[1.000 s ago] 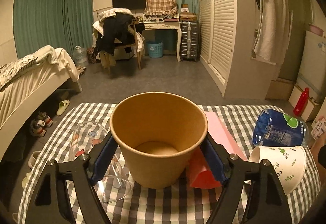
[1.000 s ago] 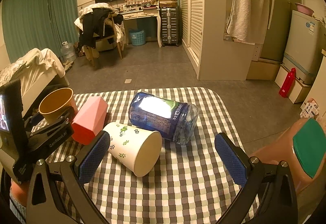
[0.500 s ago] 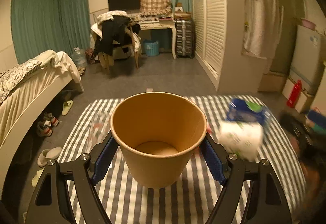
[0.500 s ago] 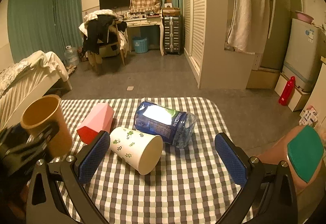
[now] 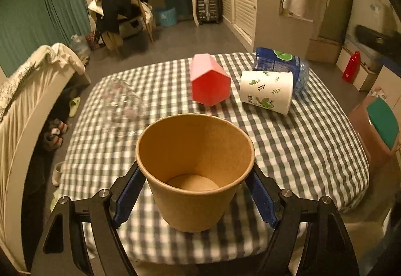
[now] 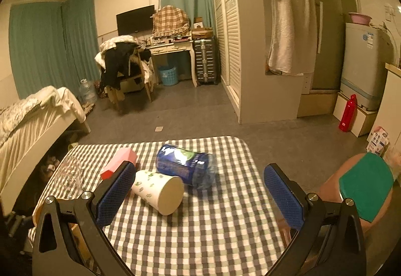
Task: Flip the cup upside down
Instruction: 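Lift the tan paper cup with the right gripper and tilt it sideways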
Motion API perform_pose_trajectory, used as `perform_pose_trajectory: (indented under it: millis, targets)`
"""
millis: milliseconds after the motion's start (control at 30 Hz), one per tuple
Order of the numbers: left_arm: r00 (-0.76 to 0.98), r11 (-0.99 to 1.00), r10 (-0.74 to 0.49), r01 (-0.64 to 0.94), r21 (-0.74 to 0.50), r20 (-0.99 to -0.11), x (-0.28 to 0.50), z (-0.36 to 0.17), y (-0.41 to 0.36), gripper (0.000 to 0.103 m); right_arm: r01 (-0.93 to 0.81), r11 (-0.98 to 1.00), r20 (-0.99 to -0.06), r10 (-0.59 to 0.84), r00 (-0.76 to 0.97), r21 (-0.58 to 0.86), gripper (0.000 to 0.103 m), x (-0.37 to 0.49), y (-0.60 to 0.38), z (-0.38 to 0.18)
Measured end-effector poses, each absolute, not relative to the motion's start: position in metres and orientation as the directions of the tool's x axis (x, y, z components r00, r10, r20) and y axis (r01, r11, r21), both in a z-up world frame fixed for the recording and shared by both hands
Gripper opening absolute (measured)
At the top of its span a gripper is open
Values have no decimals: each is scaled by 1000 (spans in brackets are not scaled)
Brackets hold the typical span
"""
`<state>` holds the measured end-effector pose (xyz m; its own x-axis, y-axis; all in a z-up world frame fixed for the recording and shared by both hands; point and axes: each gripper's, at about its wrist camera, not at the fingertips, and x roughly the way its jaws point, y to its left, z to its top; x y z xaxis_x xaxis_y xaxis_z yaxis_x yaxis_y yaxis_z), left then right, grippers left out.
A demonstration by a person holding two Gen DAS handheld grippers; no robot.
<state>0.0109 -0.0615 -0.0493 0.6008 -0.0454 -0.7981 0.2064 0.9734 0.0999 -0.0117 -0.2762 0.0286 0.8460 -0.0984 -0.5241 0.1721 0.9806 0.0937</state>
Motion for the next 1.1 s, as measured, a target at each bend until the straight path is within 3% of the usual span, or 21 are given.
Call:
perform_pose_trajectory:
  millis: [433, 767, 1100]
  targets:
    - [635, 978, -10, 167, 125, -773, 68, -77, -71, 81, 238, 964, -555, -136, 820, 116, 103, -5, -309, 20]
    - [679, 965, -39, 217, 149, -733, 40, -63, -70, 92, 206, 976, -550, -132, 825, 74, 103, -5, -294, 21]
    - [757, 988, -31, 124, 97, -652, -13, -29, -49, 97, 87, 996, -494, -61, 867, 30, 103, -38, -263, 24]
